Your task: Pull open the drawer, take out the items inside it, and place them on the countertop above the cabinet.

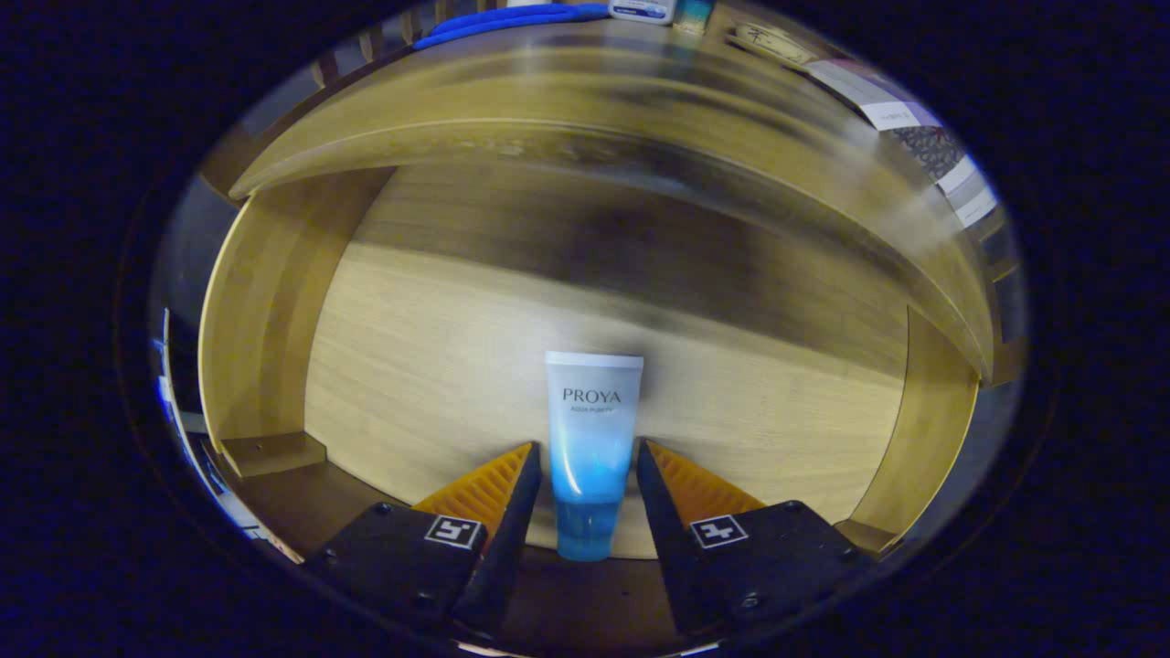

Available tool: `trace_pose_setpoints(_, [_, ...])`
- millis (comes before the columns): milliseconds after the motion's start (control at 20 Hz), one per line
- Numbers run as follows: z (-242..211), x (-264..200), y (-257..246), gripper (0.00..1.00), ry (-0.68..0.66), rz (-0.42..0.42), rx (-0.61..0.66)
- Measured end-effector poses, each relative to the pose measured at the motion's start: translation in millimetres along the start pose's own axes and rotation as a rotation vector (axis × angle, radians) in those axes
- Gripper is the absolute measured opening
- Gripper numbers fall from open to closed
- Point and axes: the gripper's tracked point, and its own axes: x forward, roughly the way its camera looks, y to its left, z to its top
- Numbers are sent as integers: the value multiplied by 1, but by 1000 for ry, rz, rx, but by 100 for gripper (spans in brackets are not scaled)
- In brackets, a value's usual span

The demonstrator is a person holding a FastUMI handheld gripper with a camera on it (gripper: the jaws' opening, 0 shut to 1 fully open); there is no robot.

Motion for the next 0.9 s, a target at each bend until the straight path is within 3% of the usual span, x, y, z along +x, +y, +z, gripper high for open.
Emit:
trace_pose_setpoints(400, [0, 0, 1, 48, -25, 13, -11])
trace_pose_setpoints(900, [-9, -51, -20, 48, -109, 26, 35])
